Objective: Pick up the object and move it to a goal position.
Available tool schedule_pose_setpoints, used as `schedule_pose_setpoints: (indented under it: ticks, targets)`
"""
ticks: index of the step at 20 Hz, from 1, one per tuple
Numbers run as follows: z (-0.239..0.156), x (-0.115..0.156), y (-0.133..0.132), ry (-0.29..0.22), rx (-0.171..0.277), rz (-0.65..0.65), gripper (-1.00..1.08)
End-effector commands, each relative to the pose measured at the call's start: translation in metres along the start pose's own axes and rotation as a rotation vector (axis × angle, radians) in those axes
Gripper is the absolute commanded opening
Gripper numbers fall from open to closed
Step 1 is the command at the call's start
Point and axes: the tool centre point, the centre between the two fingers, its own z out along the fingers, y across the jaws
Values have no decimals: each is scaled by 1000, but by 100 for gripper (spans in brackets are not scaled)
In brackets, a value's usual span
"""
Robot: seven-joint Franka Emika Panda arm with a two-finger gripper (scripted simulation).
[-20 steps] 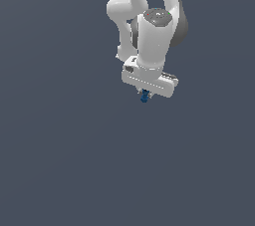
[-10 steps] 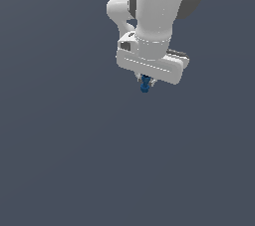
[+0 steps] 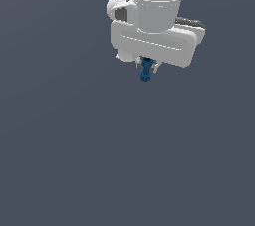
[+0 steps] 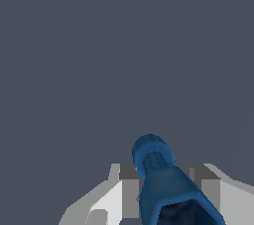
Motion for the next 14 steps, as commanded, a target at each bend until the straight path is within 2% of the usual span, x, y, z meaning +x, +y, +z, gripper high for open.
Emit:
schedule_pose_setpoints:
  ticks: [1, 14]
  targets:
    - [-15, 5, -1, -1, -1, 0, -100]
    - [-48, 19, -4, -1, -1, 0, -100]
